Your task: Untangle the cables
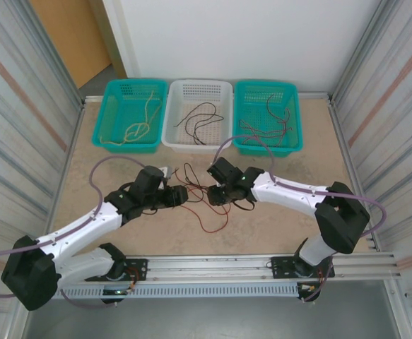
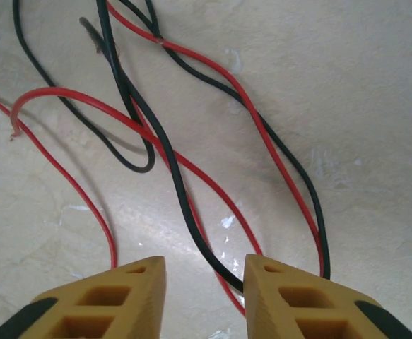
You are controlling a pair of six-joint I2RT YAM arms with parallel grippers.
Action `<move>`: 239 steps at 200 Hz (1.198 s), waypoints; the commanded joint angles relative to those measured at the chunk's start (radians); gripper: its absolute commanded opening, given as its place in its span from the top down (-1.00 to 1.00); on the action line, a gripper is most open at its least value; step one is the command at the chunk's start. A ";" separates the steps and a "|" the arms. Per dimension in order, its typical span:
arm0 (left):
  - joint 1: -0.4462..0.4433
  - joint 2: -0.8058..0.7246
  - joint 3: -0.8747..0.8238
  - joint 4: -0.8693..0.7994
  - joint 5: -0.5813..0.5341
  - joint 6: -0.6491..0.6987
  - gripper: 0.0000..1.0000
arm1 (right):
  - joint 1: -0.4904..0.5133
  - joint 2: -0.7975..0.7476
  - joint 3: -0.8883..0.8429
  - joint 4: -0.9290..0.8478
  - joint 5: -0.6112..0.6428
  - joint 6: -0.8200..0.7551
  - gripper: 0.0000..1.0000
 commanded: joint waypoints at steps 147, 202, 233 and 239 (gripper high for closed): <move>0.015 -0.059 0.057 -0.101 -0.046 0.059 -0.15 | -0.037 0.081 0.070 -0.041 0.024 -0.063 -0.20; 0.026 -0.059 0.039 -0.074 -0.030 0.042 -0.14 | -0.006 0.088 0.072 -0.022 0.019 -0.049 0.04; 0.027 -0.051 0.031 -0.065 -0.026 0.039 -0.14 | 0.016 0.072 0.068 -0.025 0.033 -0.051 0.59; 0.027 -0.051 0.031 -0.064 -0.026 0.041 -0.14 | 0.019 0.070 0.066 -0.025 0.035 -0.049 0.67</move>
